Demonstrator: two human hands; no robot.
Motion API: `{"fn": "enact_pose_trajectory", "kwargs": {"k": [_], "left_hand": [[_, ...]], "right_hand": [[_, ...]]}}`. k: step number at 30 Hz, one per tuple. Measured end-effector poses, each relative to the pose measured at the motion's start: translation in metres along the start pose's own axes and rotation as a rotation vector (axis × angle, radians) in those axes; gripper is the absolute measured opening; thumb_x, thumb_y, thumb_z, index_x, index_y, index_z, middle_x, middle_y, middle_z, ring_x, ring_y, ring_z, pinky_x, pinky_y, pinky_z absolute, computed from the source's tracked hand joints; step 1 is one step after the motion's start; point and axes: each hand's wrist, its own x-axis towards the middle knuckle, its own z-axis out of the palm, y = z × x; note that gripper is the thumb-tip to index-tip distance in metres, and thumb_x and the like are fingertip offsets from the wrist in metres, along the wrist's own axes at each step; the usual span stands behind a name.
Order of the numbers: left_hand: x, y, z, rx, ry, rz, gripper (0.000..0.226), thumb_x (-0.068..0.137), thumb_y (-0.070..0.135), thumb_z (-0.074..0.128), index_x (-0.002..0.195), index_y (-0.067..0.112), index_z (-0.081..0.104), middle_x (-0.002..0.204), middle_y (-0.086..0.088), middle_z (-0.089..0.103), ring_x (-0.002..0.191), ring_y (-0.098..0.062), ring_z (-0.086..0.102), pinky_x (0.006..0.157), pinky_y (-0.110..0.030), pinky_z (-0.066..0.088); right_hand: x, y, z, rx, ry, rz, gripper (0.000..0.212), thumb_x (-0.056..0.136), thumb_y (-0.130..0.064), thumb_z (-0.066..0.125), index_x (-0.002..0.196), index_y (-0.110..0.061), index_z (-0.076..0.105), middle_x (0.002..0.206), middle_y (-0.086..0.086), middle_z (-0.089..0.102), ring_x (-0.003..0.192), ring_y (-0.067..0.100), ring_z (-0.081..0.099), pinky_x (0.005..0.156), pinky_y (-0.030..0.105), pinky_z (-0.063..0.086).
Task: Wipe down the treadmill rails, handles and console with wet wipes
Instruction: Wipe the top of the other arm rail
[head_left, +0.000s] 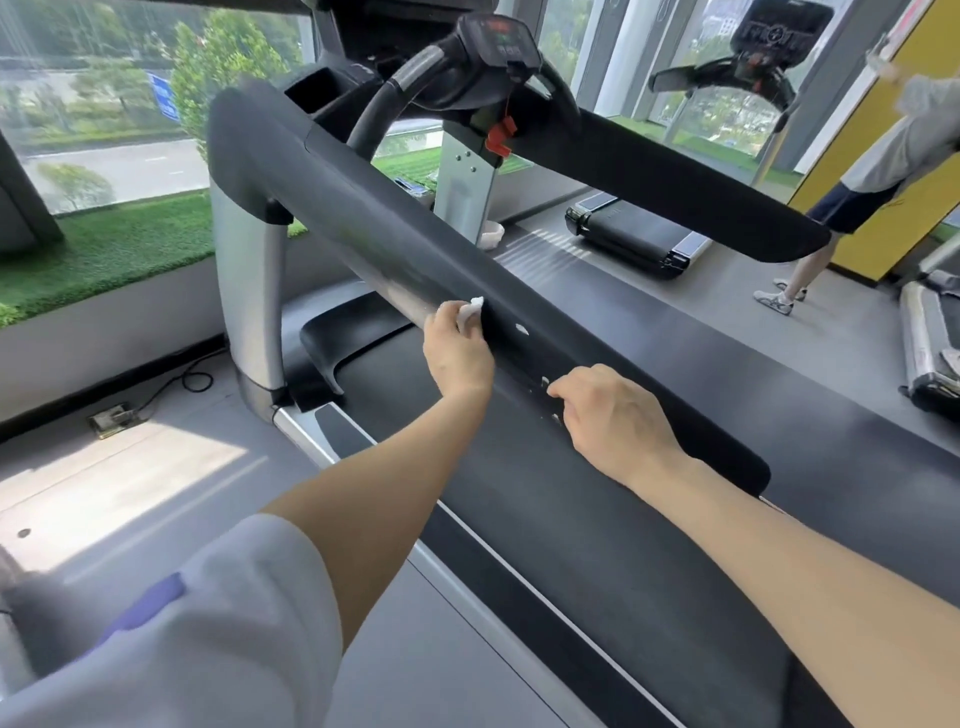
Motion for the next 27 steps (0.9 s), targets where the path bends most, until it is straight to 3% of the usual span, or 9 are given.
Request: {"fn": "enact_pose_trajectory", "kwargs": {"k": [3, 8, 12, 16, 23, 27], "left_hand": [[-0.022, -0.005, 0.007, 0.028, -0.041, 0.061, 0.011, 0.092, 0.012, 0.053, 0.087, 0.009, 0.062, 0.092, -0.006, 0.060, 0.074, -0.014, 0.048, 0.065, -0.018, 0.033], [-0.033, 0.002, 0.005, 0.074, -0.134, 0.174, 0.017, 0.092, 0.021, 0.060, 0.082, 0.009, 0.064, 0.086, -0.005, 0.061, 0.073, -0.014, 0.051, 0.066, -0.020, 0.037], [-0.014, 0.021, 0.010, 0.082, -0.088, 0.124, 0.024, 0.093, 0.030, 0.059, 0.076, 0.013, 0.057, 0.085, -0.007, 0.063, 0.069, -0.013, 0.050, 0.069, -0.025, 0.042], [-0.048, 0.013, 0.015, 0.041, -0.155, 0.083, 0.031, 0.094, 0.031, 0.057, 0.073, 0.009, 0.055, 0.075, -0.001, 0.059, 0.067, -0.009, 0.049, 0.067, -0.023, 0.040], [-0.034, 0.025, 0.019, -0.104, -0.038, -0.099, 0.023, 0.093, 0.031, 0.058, 0.080, 0.013, 0.057, 0.079, 0.002, 0.057, 0.062, -0.004, 0.047, 0.055, -0.007, 0.038], [-0.051, 0.016, 0.020, -0.101, -0.041, -0.138, 0.014, 0.093, 0.022, 0.058, 0.083, 0.012, 0.059, 0.079, 0.000, 0.057, 0.066, -0.010, 0.048, 0.057, -0.012, 0.038]], "right_hand": [[-0.008, 0.003, 0.004, 0.002, 0.041, -0.017, 0.026, 0.088, 0.000, 0.050, 0.103, -0.007, 0.069, 0.094, 0.007, 0.067, 0.090, 0.029, 0.058, 0.071, 0.037, 0.048], [-0.010, 0.013, 0.010, -0.001, 0.123, -0.018, 0.014, 0.073, 0.006, 0.063, 0.079, -0.004, 0.070, 0.074, 0.007, 0.066, 0.069, 0.030, 0.059, 0.055, 0.036, 0.051], [-0.008, 0.014, 0.012, 0.007, 0.176, -0.033, 0.016, 0.068, 0.007, 0.069, 0.079, -0.005, 0.071, 0.072, 0.006, 0.066, 0.065, 0.029, 0.060, 0.053, 0.034, 0.051], [-0.011, 0.016, 0.015, 0.014, 0.194, -0.067, 0.014, 0.068, 0.003, 0.068, 0.078, -0.007, 0.070, 0.071, 0.005, 0.066, 0.064, 0.028, 0.060, 0.054, 0.034, 0.052], [-0.008, 0.024, 0.016, -0.009, 0.174, -0.082, 0.021, 0.065, 0.008, 0.069, 0.079, -0.007, 0.070, 0.073, 0.004, 0.066, 0.067, 0.026, 0.060, 0.056, 0.036, 0.053], [-0.006, 0.026, 0.017, -0.013, 0.197, -0.111, 0.019, 0.064, 0.006, 0.071, 0.078, -0.007, 0.070, 0.071, 0.004, 0.065, 0.065, 0.026, 0.060, 0.054, 0.034, 0.052]]}}
